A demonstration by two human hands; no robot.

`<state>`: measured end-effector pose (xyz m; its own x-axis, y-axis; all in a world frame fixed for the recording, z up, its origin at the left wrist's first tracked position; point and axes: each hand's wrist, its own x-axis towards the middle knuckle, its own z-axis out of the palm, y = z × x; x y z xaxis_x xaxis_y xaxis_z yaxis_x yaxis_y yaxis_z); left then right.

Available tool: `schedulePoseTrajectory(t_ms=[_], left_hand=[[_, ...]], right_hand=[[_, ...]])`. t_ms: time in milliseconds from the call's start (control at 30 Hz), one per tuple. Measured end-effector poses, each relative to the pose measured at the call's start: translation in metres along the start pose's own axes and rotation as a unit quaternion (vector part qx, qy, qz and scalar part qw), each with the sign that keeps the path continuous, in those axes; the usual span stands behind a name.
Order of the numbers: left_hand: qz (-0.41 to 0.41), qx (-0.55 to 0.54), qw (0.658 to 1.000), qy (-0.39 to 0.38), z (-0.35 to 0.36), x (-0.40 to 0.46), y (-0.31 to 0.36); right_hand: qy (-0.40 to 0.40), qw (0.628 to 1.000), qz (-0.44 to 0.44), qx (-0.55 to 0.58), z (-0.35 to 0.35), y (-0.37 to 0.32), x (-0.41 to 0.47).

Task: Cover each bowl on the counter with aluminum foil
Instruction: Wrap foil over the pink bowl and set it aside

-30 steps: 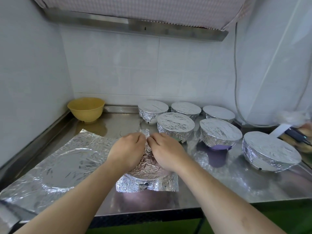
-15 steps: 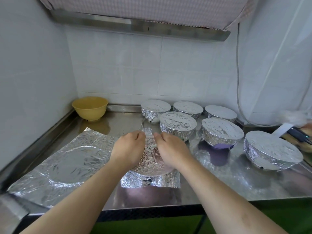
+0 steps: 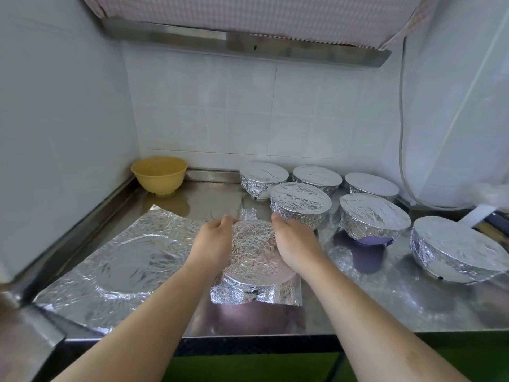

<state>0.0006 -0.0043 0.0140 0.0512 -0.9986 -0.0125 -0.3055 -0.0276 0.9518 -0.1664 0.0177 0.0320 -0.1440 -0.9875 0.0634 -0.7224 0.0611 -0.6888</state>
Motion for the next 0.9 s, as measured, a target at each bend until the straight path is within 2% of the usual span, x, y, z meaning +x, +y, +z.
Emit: schedulePoseTrajectory(t_ms=[300,533,800,900], left_hand=[[-0.011,-0.005,1.000,-0.005,0.001,0.000,0.000],[0.048,0.021,0.998,0.025,0.004,-0.021,0.001],[0.023,-0.031,0.999,0.029,0.002,-0.021,-0.013],[0.020,-0.031,0.998,0.058,0.007,-0.028,-0.014]], right_hand=[[0.013,0.996,0.067,0.060,0.000,0.000,-0.004],[0.014,0.997,0.050,0.064,-0.001,0.004,-0.006],[0.151,0.976,0.025,0.154,0.001,0.009,-0.033],[0.152,0.973,0.009,0.175,0.020,0.009,-0.049]])
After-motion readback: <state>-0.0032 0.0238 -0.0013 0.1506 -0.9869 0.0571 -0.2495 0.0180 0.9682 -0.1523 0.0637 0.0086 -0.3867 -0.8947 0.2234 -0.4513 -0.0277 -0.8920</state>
